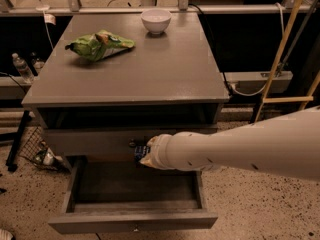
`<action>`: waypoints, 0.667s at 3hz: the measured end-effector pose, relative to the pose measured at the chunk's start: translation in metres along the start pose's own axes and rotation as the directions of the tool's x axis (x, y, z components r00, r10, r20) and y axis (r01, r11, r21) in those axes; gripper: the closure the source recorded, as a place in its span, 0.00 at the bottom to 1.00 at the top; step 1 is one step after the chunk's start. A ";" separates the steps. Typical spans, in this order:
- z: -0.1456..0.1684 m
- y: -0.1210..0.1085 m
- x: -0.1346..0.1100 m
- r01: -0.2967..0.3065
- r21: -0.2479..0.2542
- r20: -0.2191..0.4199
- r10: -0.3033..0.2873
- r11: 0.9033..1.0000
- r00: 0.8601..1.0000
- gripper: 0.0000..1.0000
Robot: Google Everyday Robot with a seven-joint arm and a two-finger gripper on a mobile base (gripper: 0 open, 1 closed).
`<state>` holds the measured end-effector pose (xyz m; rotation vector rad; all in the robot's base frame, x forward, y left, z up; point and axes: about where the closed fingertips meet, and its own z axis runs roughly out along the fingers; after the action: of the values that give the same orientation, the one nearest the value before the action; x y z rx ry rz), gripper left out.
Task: Pick rxbar blueberry from middle drawer and place on counter
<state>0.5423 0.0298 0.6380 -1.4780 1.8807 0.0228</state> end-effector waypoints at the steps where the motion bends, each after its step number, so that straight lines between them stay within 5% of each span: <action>1: -0.005 -0.007 0.007 -0.001 0.012 -0.007 0.001 1.000 1.000 1.00; 2: -0.014 -0.018 0.022 0.000 0.030 -0.026 0.001 1.000 1.000 1.00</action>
Offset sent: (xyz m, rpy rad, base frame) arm 0.0034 -0.0428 0.0313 -0.0590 -0.0227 -0.0584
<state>0.5491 -0.0009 0.6435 -1.4638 1.8945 -0.0244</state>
